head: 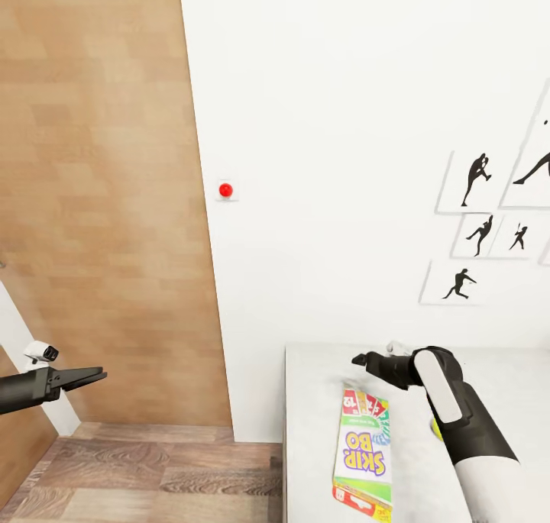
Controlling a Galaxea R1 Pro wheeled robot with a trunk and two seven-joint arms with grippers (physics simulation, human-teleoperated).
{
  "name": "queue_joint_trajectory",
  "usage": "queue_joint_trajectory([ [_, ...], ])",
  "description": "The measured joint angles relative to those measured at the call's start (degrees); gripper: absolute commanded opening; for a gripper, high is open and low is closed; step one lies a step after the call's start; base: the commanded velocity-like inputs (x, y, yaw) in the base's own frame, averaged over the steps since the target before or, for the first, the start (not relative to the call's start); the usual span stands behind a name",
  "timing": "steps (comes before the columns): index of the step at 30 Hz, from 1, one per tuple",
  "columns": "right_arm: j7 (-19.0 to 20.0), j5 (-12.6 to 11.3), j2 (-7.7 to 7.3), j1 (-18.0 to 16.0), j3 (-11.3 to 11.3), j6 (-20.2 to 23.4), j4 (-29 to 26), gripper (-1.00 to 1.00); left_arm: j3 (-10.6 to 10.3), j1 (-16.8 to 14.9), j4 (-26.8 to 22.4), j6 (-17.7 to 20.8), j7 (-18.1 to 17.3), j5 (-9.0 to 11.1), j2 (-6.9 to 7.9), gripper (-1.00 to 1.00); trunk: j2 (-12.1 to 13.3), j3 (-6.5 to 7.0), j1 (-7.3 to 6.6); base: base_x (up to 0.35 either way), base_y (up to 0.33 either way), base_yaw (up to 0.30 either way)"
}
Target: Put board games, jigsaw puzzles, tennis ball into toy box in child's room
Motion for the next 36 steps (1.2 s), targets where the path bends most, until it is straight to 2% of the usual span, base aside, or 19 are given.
queue_joint_trajectory([
  [6,-5.8,0.0,0.13,-1.3,0.5,0.0,2.4,1.00,0.0,0.0,0.0,0.0,0.0,0.0,-0.01,1.00,0.0,0.00,0.00,0.000,0.000,0.000],
  [12,-8.7,-0.2,0.09,-1.9,0.6,0.0,3.1,1.00,0.0,0.0,0.0,0.0,0.0,0.0,-0.03,1.00,0.0,0.00,0.00,0.000,0.000,0.000],
  [29,-9.6,-0.1,0.13,-2.1,1.2,0.0,3.9,1.00,0.0,0.0,0.0,0.0,0.0,0.0,-0.03,1.00,0.0,-0.14,0.00,0.000,0.000,0.000],
  [36,-9.4,0.0,0.13,-2.1,1.1,0.0,8.3,1.00,0.0,0.0,0.0,-0.1,0.0,0.0,-0.03,1.00,0.0,-0.71,0.00,0.000,0.000,0.000],
])
